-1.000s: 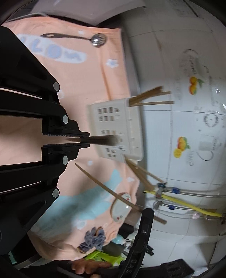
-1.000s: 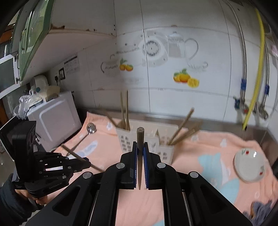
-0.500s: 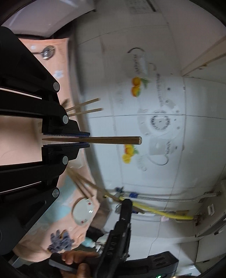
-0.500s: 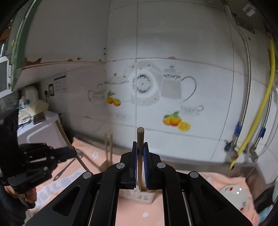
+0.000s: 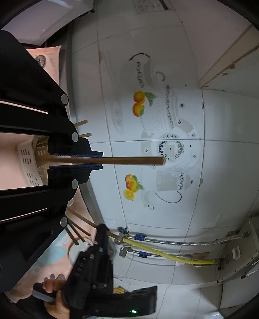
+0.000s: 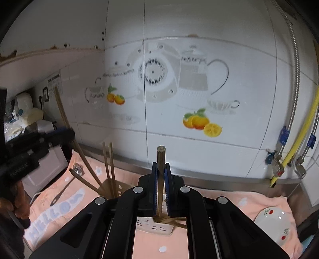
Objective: Organize utensils
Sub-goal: 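Lift the left tool's chopstick upright over the holder while the right tool carries its own, then open the left tool to drop its chopstick in the holder while the right tool releases its own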
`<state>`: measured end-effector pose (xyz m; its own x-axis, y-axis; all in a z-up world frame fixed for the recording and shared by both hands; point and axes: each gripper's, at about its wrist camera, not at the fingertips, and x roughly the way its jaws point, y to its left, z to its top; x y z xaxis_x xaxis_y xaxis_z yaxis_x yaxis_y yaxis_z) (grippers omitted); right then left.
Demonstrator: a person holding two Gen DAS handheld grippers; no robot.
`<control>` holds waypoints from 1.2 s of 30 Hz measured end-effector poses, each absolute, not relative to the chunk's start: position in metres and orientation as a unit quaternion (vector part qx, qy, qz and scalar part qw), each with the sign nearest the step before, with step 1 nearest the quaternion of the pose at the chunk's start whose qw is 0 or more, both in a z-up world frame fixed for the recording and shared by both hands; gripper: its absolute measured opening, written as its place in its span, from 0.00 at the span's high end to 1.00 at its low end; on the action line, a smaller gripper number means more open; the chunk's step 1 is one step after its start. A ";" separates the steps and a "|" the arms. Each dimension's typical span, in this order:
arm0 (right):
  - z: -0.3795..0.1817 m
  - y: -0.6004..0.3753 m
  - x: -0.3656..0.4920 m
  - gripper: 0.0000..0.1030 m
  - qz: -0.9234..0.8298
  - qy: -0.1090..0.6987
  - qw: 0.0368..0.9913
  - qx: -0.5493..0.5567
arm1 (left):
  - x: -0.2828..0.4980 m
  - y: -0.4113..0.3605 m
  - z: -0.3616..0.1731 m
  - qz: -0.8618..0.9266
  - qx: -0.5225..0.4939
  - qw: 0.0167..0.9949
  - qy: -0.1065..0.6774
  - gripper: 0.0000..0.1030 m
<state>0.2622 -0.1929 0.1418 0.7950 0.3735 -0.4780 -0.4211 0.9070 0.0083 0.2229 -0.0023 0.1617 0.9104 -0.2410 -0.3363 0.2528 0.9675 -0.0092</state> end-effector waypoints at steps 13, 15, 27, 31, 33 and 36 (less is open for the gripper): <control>0.109 -0.188 0.274 0.93 0.209 0.278 0.936 -0.053 | 0.256 0.001 0.129 -0.122 0.007 0.970 0.209 0.95; 0.107 -0.188 0.273 0.93 0.208 0.278 0.936 -0.052 | 0.260 0.001 0.121 -0.121 0.007 0.968 0.221 0.95; 0.106 -0.192 0.246 0.59 0.198 0.255 0.945 -0.060 | 0.258 0.006 0.095 -0.127 0.004 0.959 0.254 0.77; 0.102 -0.195 0.230 0.48 0.194 0.249 0.947 -0.062 | 0.244 0.010 0.096 -0.124 -0.001 0.961 0.245 0.60; 0.100 -0.197 0.222 0.46 0.189 0.246 0.948 -0.065 | 0.237 0.011 0.097 -0.124 -0.003 0.962 0.243 0.56; 0.096 -0.201 0.210 0.39 0.185 0.242 0.950 -0.068 | 0.225 0.013 0.096 -0.124 -0.002 0.963 0.239 0.50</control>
